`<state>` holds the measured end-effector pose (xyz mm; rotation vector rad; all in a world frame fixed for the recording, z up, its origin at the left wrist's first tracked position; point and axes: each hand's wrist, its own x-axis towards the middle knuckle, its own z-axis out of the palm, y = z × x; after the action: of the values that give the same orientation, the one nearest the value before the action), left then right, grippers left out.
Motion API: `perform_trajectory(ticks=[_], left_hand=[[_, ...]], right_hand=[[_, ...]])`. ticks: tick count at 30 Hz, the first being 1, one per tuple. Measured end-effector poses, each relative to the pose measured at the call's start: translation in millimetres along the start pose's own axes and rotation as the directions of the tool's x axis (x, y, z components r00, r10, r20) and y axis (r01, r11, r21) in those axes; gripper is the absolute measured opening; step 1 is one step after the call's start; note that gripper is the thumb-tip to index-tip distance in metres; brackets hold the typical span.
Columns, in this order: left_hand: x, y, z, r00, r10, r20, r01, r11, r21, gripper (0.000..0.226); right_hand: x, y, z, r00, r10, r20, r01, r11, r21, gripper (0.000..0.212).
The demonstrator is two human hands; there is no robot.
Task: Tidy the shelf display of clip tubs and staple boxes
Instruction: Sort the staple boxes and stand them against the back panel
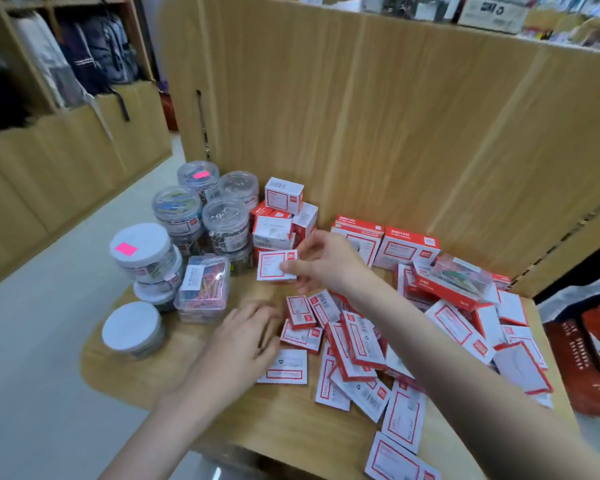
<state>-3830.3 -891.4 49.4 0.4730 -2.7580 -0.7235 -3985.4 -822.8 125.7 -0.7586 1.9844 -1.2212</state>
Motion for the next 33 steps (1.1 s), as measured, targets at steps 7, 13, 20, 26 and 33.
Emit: perform_trajectory(ticks=[7, 13, 20, 26, 33], left_hand=[[-6, -3, 2, 1.0, 0.022, -0.011, -0.023, 0.998, -0.064, 0.043], [-13, -13, 2, 0.996, 0.085, 0.024, -0.083, 0.994, -0.076, 0.05], [-17, -19, 4, 0.982, 0.143, 0.121, -0.139, 0.99, -0.039, 0.069], [-13, -22, 2, 0.992, 0.106, 0.063, -0.101, 0.992, -0.075, 0.055], [-11, -22, 1, 0.994, 0.098, 0.054, -0.095, 0.994, -0.053, 0.063]], right_hand=[[14, 14, 7, 0.999, -0.033, 0.038, 0.045, 0.917, -0.397, 0.025], [-8, 12, -15, 0.981, -0.098, 0.169, 0.178, 0.805, -0.566, 0.031], [-8, 25, -3, 0.935, -0.094, 0.341, 0.333, 0.559, -0.76, 0.058], [-17, 20, -9, 0.855, -0.087, 0.511, 0.472, 0.536, -0.7, 0.058], [-20, 9, 2, 0.857, 0.105, 0.504, 0.432, 0.386, -0.815, 0.064]])
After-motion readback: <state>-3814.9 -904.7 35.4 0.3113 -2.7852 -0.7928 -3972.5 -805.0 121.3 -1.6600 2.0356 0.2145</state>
